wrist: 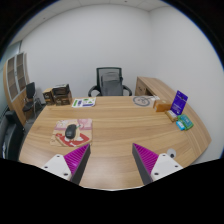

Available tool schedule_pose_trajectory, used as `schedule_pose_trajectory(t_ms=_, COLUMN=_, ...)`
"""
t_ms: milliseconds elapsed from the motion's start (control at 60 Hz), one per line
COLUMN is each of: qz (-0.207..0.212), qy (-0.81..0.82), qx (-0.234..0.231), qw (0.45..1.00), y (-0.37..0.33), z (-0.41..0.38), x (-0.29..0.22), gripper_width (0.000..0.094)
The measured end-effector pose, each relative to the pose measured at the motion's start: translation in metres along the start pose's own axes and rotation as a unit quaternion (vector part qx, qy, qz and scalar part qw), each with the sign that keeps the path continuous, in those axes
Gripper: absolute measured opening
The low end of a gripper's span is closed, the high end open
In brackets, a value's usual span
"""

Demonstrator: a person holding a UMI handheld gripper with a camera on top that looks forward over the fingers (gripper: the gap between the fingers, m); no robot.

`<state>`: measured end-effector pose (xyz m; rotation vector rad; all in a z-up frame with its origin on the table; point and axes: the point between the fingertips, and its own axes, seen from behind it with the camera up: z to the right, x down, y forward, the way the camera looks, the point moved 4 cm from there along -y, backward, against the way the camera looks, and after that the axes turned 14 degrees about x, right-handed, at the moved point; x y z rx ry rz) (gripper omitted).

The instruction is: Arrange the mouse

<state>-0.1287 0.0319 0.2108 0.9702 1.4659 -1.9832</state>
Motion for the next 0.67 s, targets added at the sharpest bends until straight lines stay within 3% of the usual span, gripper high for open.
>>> schedule_pose_trajectory(t_ms=283, qz=-0.003, qy=0.022, qx=0.06, qw=0.998, y=-0.043, z=0.103, x=0.033, gripper_width=0.0873)
schedule_pose_trajectory(t_ms=667, qz=-0.006, qy=0.007, qx=0.054, qw=0.999, y=-0.057, z=0.106, x=0.054, gripper_width=0.0861)
